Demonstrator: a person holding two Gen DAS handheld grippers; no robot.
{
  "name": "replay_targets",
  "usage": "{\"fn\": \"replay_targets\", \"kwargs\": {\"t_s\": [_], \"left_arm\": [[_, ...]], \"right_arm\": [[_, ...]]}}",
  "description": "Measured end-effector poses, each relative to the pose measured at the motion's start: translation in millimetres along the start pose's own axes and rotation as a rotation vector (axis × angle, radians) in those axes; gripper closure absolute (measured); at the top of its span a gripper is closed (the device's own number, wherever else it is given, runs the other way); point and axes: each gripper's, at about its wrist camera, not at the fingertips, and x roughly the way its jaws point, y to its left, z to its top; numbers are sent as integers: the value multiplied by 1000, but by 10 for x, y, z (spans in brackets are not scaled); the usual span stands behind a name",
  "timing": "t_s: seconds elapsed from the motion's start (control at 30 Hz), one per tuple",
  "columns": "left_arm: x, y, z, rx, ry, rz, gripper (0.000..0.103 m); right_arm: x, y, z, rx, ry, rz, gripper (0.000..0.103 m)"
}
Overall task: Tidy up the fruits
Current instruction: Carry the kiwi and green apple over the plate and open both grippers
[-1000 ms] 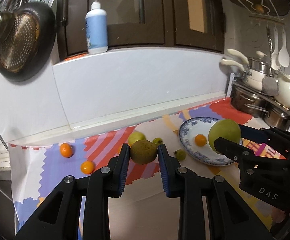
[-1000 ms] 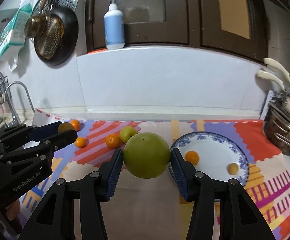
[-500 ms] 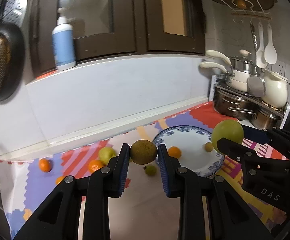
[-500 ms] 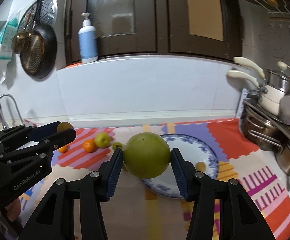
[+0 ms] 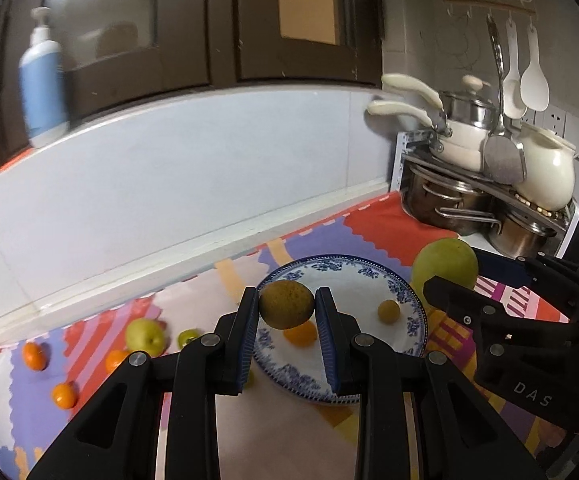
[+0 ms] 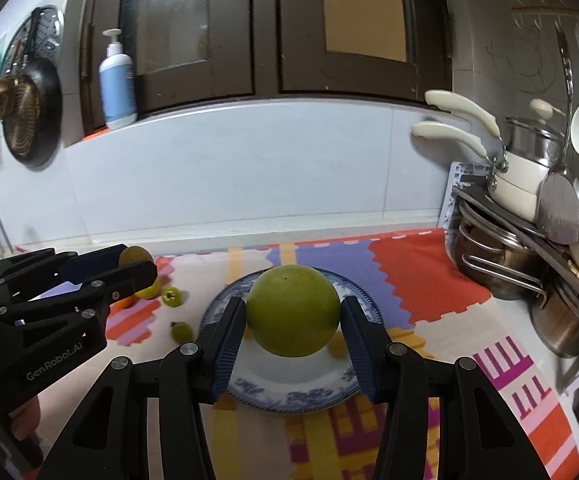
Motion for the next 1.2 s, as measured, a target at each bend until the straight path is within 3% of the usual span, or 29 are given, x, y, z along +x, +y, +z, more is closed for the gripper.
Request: {"fn": "replay_targets", "kwargs": {"t_s": [0.4, 0.63, 1.2], "left_arm": [[800, -106, 154, 60, 98, -31, 74], [1264, -80, 114, 52, 195, -64, 74], [1768, -82, -21, 47, 301, -57, 74]], "right_arm": [[607, -305, 20, 13, 66, -6, 53], [954, -417, 34, 27, 120, -13, 53], [1404, -473, -128, 34, 231, 0, 53]]}}
